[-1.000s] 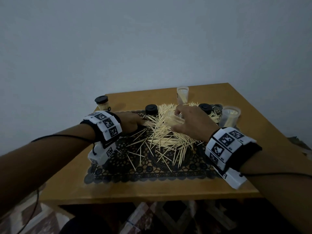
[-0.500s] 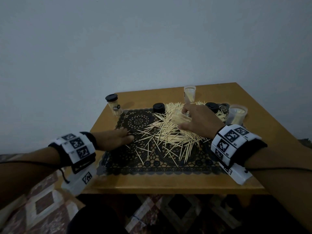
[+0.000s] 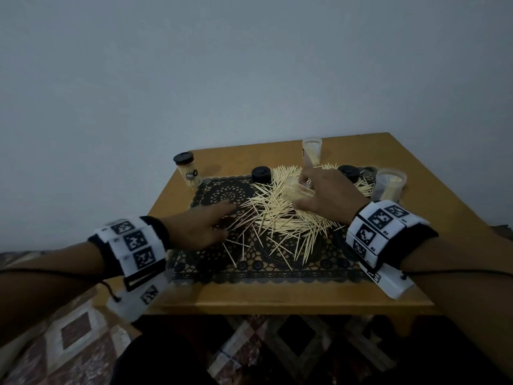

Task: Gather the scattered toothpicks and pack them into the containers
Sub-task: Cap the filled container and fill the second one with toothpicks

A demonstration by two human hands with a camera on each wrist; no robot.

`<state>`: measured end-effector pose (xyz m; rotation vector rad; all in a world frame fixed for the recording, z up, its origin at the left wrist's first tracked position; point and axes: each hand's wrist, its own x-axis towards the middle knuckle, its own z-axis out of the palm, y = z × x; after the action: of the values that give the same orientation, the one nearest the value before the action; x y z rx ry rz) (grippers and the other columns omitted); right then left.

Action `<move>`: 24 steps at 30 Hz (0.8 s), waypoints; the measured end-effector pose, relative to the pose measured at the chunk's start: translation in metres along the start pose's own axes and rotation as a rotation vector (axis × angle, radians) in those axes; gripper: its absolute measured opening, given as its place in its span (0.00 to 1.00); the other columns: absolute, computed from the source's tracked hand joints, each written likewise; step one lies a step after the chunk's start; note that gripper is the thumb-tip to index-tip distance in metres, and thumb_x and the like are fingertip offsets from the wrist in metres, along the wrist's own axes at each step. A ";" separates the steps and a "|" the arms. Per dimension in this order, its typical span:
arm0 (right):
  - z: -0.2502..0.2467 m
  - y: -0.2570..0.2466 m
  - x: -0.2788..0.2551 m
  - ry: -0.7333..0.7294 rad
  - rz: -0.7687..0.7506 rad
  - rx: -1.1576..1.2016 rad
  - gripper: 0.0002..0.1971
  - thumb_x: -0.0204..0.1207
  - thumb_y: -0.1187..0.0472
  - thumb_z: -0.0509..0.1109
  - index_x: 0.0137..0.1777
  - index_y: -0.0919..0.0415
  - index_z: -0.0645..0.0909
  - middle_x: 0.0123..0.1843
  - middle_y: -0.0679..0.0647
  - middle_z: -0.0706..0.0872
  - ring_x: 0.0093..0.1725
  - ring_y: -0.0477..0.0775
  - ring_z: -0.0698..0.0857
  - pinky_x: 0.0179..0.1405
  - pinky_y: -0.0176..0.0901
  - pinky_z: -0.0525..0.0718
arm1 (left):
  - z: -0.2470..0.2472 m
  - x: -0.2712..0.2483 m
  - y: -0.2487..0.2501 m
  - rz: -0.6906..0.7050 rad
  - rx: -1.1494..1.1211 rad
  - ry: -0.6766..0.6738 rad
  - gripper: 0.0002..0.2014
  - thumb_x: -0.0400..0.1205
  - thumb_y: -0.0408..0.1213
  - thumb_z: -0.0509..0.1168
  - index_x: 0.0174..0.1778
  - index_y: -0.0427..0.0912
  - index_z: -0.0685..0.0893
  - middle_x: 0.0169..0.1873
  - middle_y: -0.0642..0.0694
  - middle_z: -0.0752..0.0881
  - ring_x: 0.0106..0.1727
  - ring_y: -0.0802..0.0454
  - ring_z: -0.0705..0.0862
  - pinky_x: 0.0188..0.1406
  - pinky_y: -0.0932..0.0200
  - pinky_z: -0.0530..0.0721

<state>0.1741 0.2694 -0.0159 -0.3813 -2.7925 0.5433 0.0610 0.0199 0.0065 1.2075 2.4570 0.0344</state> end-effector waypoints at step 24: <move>-0.001 -0.001 0.000 -0.031 0.007 -0.004 0.24 0.69 0.46 0.79 0.59 0.56 0.78 0.56 0.56 0.86 0.52 0.56 0.84 0.51 0.51 0.85 | -0.004 0.075 0.008 0.189 0.187 0.238 0.36 0.76 0.55 0.71 0.78 0.46 0.68 0.69 0.43 0.73 0.70 0.45 0.71 0.69 0.50 0.73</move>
<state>0.1746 0.2686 -0.0150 -0.3865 -2.8236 0.5498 0.0242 0.0829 -0.0143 1.5974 2.5841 0.0007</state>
